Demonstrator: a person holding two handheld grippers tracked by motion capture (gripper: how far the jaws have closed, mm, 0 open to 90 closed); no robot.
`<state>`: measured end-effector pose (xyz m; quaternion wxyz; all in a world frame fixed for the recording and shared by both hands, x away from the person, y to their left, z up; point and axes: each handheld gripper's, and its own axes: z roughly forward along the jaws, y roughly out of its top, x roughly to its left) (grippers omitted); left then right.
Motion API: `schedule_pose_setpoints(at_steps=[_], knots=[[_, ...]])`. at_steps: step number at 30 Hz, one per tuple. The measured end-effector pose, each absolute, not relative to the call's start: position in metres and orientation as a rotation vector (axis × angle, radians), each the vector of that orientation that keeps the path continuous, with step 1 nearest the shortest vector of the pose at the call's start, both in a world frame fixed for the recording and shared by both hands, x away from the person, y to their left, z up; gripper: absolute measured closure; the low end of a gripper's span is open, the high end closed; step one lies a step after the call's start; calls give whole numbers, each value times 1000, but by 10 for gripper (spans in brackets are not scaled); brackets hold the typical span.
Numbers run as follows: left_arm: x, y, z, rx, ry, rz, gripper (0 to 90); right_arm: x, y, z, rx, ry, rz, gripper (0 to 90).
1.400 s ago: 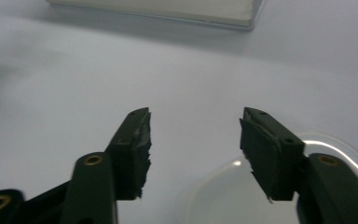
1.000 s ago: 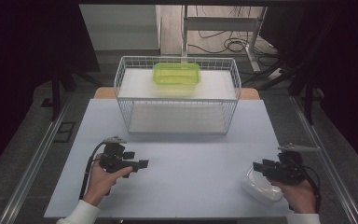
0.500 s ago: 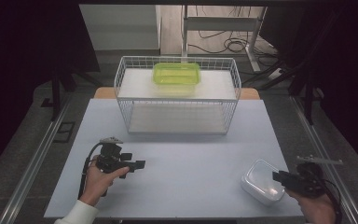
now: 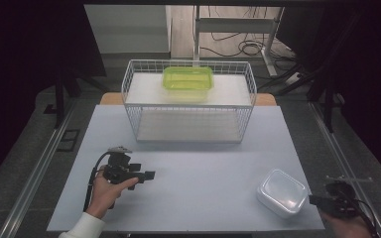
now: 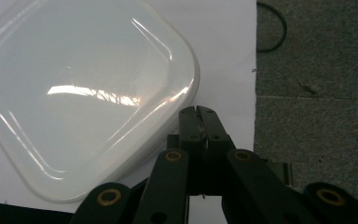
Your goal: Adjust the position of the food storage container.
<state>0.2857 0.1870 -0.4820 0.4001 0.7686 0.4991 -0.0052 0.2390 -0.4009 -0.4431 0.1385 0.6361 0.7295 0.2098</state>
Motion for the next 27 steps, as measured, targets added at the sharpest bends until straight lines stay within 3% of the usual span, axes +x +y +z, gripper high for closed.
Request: schedule_pose_setpoints(at_steps=[27], knots=[[285,189,-482,1937,1271,-12,247,261,-370,-449,1745,2162,586,890]])
